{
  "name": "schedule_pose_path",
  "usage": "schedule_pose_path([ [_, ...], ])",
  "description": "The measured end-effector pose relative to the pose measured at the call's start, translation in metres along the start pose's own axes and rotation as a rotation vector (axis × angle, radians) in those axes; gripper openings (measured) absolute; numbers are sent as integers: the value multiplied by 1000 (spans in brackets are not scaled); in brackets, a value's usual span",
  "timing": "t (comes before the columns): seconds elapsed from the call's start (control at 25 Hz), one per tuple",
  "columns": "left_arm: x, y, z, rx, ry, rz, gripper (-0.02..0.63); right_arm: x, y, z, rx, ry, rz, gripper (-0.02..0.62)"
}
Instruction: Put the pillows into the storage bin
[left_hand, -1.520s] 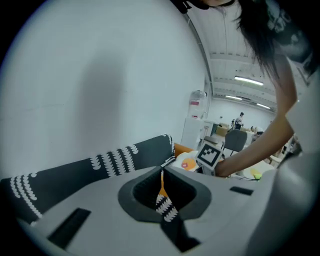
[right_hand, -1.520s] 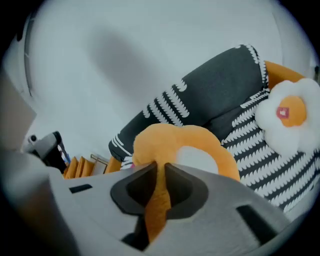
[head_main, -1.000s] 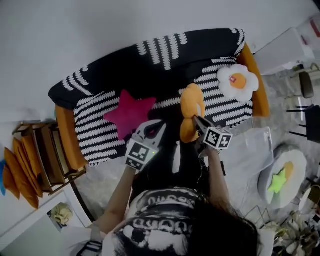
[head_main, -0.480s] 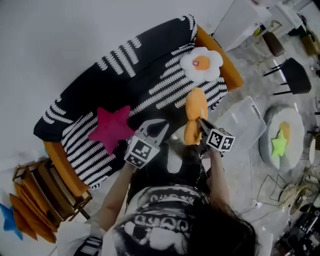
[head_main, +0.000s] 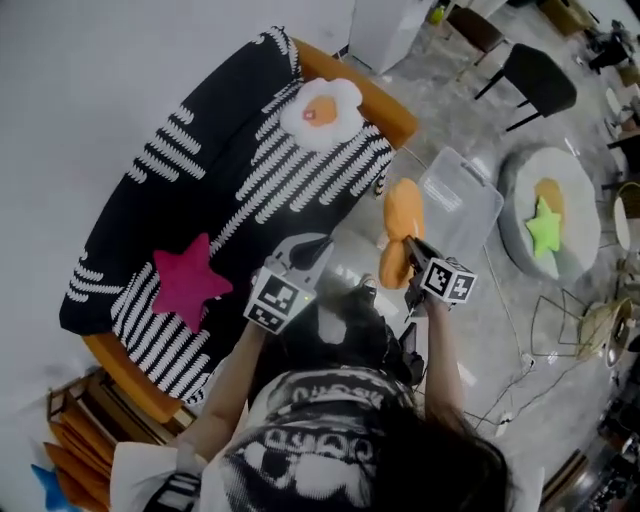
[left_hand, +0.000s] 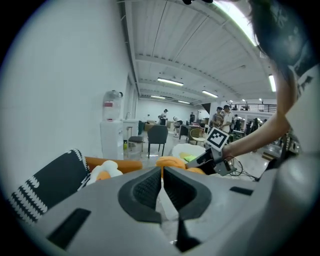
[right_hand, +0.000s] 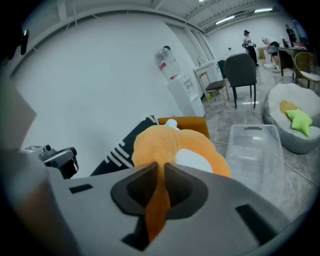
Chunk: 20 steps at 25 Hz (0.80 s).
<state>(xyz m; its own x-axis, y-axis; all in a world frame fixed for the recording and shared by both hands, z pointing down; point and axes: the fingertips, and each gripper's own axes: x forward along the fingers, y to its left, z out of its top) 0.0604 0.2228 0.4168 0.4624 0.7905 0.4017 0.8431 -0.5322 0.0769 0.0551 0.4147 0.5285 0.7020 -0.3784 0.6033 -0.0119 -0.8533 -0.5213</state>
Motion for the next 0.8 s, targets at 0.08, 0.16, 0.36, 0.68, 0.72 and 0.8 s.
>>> schedule_pose_path([
  [0.08, 23, -27, 11, 10, 2, -32, 14, -23, -39, 2, 11, 1, -36, 43],
  [0.16, 47, -49, 19, 16, 12, -47, 14, -43, -79, 8, 27, -4, -70, 43],
  [0.36, 104, -91, 31, 28, 48, -53, 14, -76, -185, 12, 65, 1, -150, 46],
  [0.68, 180, -139, 58, 51, 69, -80, 14, -92, -313, 22, -7, 40, -286, 174],
  [0.72, 186, -144, 60, 54, 71, -84, 14, -95, -317, 23, -7, 40, -279, 186],
  [0.8, 191, -148, 61, 58, 78, -84, 14, -97, -318, 25, -13, 31, -268, 186],
])
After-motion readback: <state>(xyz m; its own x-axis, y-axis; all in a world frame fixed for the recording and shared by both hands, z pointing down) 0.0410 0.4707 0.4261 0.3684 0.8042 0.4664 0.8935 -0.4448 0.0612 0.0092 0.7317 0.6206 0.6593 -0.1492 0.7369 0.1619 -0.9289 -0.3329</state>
